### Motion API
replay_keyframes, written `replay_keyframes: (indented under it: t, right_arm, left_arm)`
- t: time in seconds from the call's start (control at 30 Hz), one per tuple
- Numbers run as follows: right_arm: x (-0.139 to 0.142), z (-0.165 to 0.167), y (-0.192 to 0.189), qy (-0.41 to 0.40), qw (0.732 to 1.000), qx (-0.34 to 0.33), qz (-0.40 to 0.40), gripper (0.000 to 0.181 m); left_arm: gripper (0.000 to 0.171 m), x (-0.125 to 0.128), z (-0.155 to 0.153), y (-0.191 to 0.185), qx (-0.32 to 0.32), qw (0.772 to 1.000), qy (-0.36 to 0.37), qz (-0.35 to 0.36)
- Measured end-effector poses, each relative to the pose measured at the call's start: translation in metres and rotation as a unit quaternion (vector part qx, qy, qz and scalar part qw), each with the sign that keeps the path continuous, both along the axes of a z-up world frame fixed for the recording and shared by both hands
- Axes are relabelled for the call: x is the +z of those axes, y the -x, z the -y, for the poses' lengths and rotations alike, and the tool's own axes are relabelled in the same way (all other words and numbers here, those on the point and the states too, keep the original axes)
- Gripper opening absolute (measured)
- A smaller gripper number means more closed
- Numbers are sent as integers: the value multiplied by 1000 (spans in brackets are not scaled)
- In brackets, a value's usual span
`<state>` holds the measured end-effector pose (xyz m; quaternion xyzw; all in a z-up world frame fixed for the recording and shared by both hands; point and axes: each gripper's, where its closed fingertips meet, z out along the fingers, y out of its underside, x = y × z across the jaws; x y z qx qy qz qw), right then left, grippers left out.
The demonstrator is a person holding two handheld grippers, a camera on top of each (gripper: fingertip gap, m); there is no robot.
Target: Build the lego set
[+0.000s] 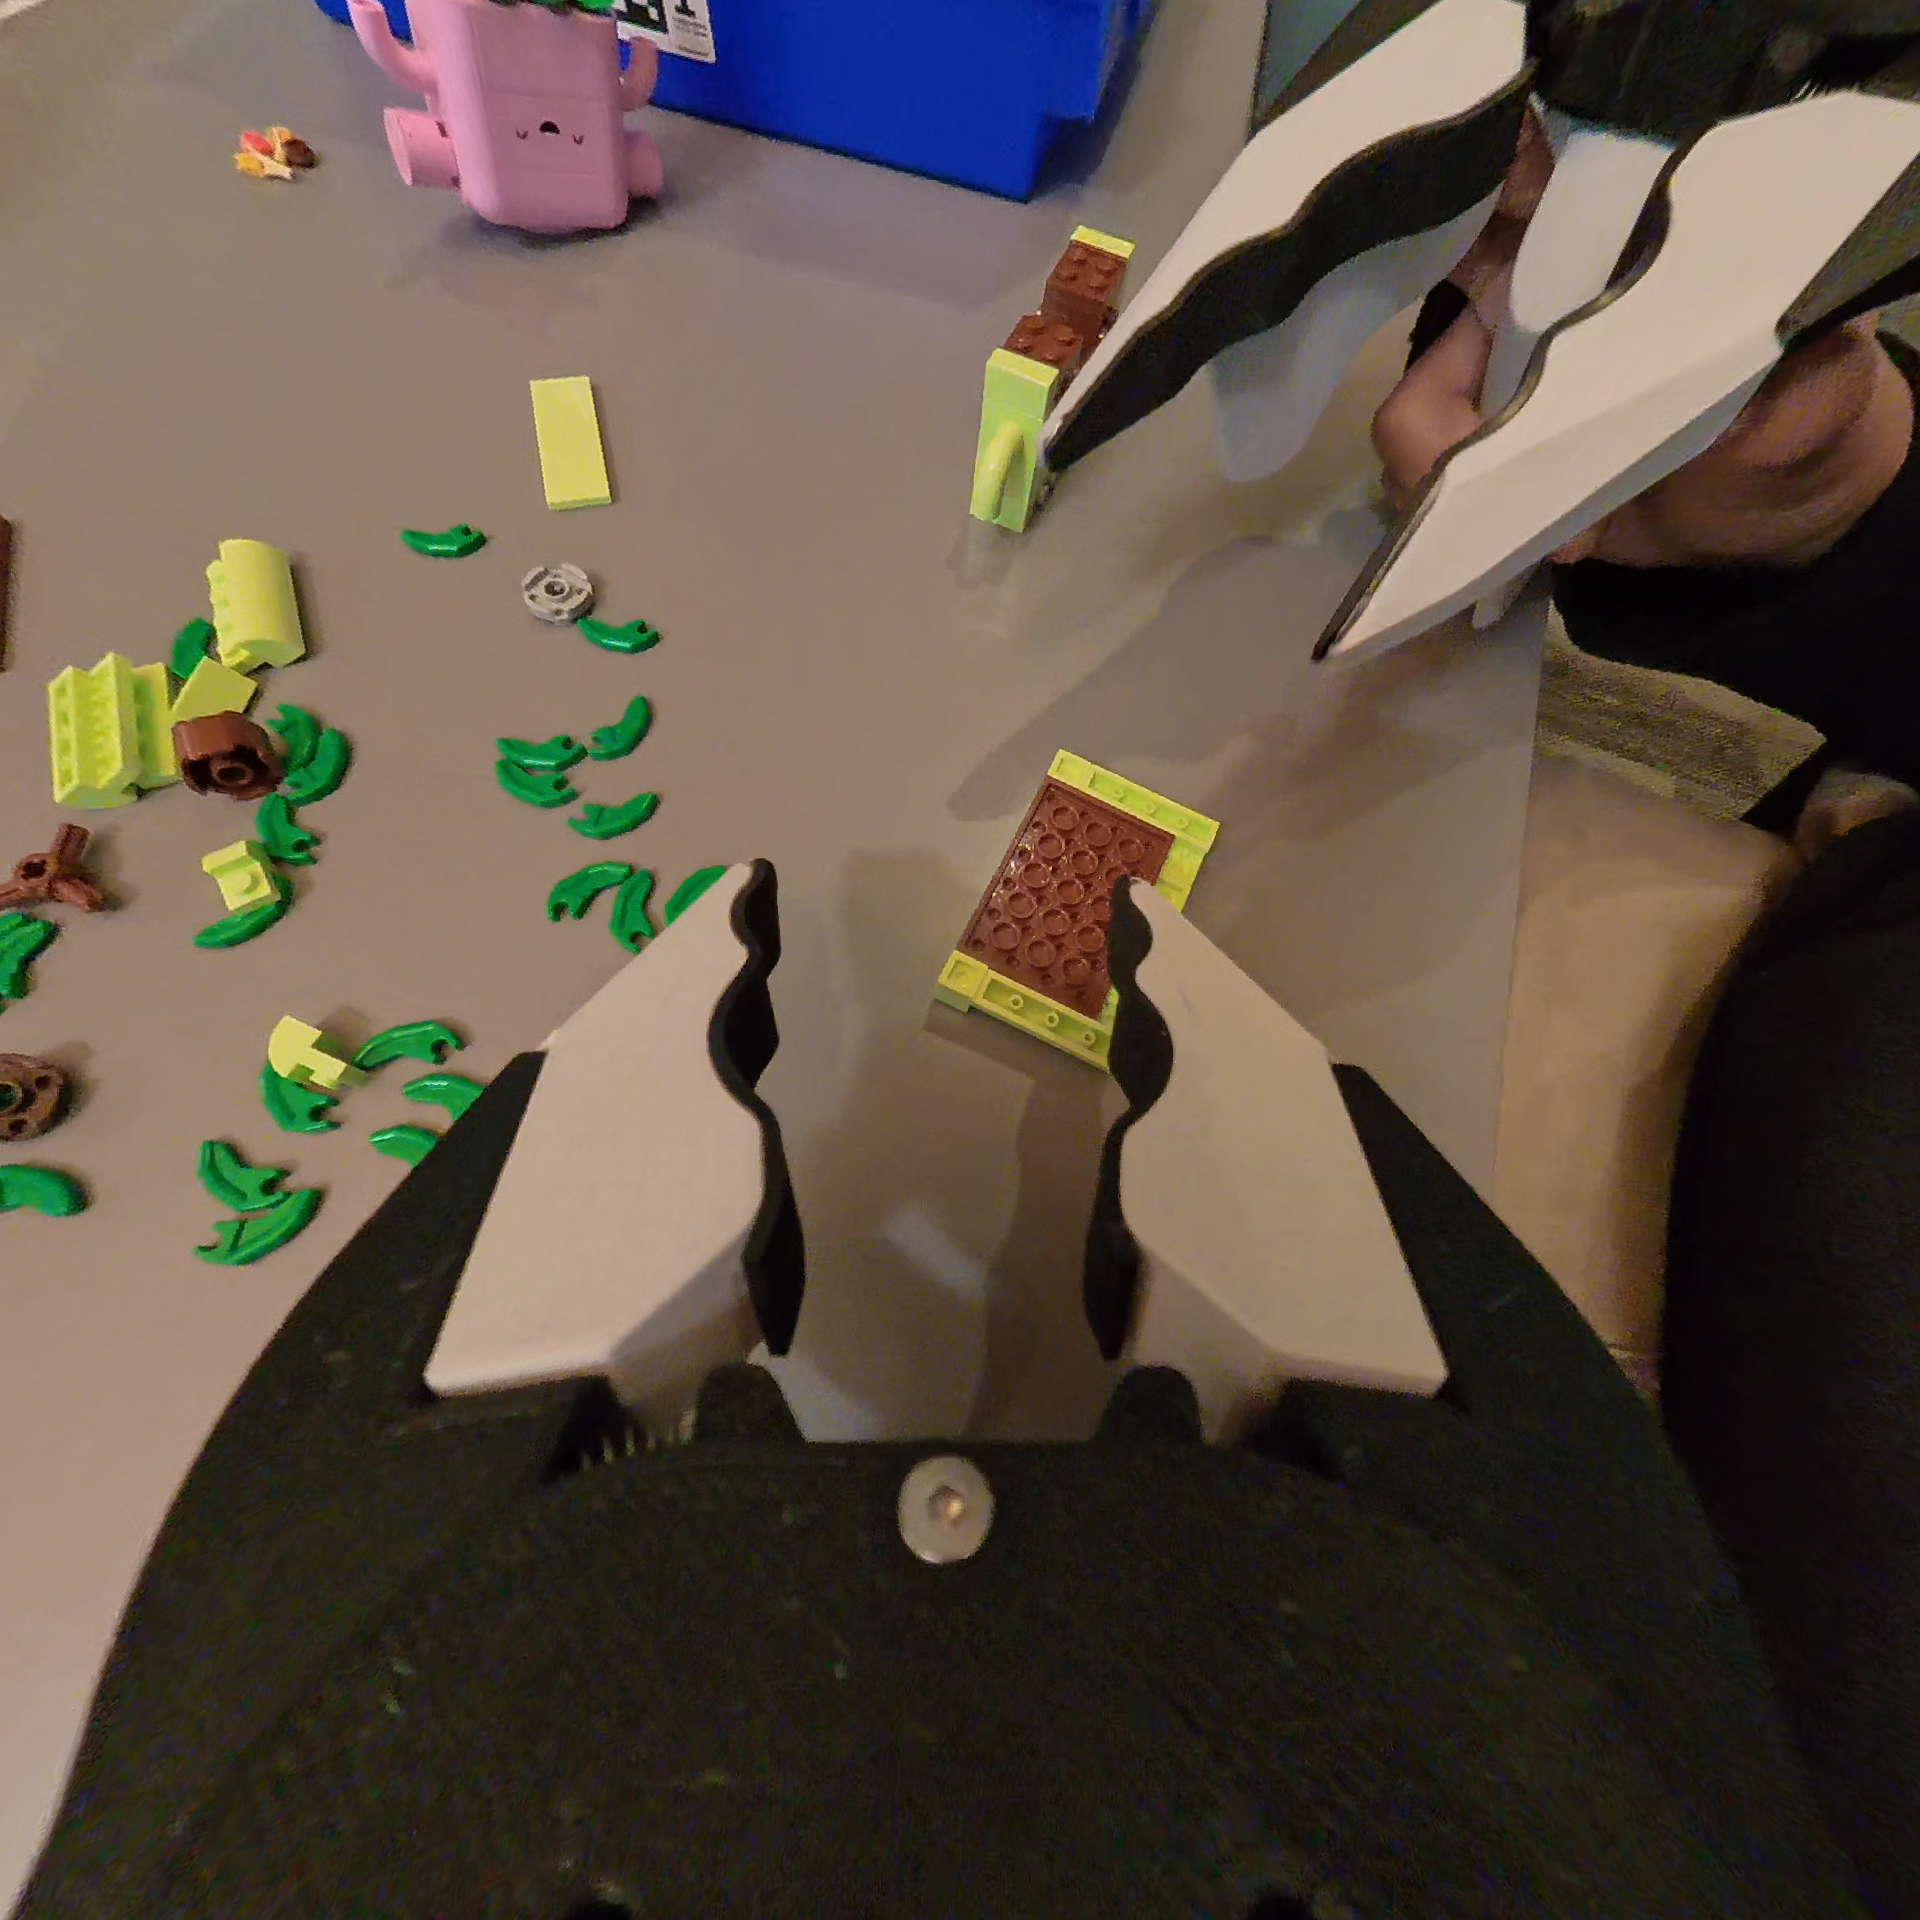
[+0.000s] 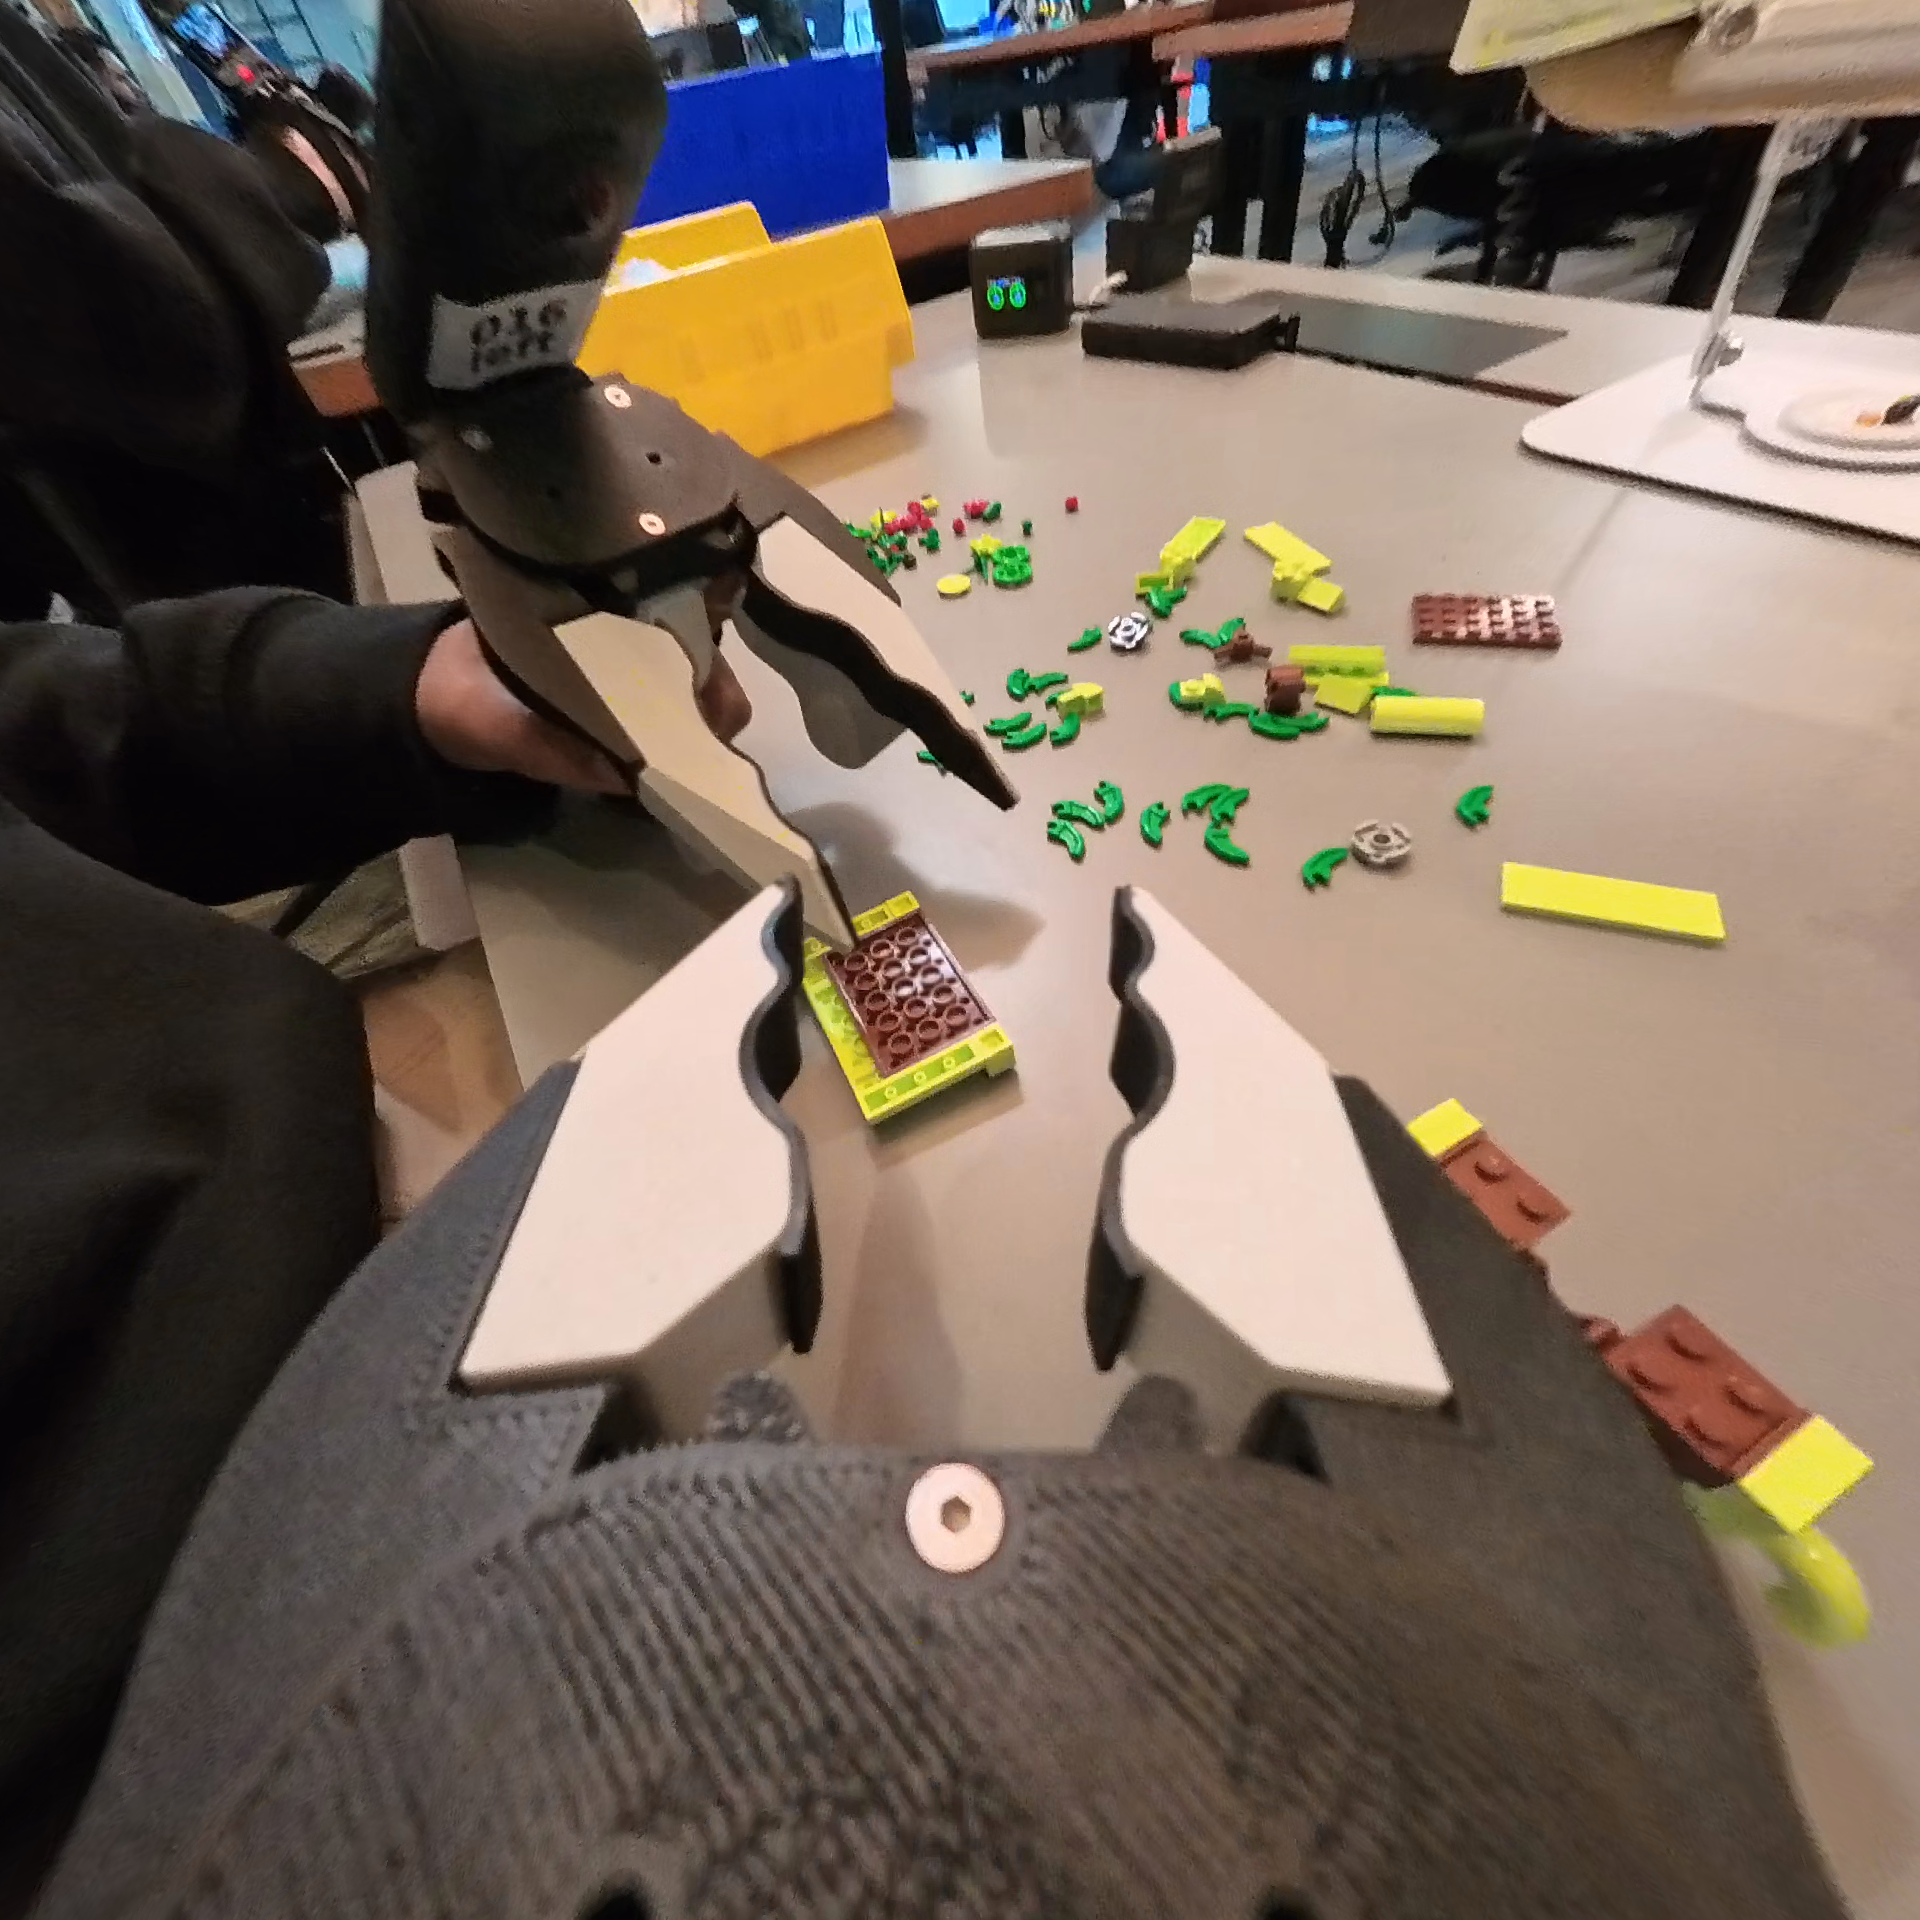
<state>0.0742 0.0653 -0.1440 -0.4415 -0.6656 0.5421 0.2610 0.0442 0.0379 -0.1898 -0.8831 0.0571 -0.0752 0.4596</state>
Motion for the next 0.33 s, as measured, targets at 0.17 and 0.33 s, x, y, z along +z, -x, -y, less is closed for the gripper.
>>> replay_keyframes:
  t: [0.17,0.33]
  right_arm:
    - [-1,4,0,-7,1000,19,0,56]
    - [-13,11,4,-52,998,26,19,55]
  left_arm:
    - [62,-6,0,-1,-4,1000,19,4]
    - [61,-6,0,-2,-6,1000,18,-2]
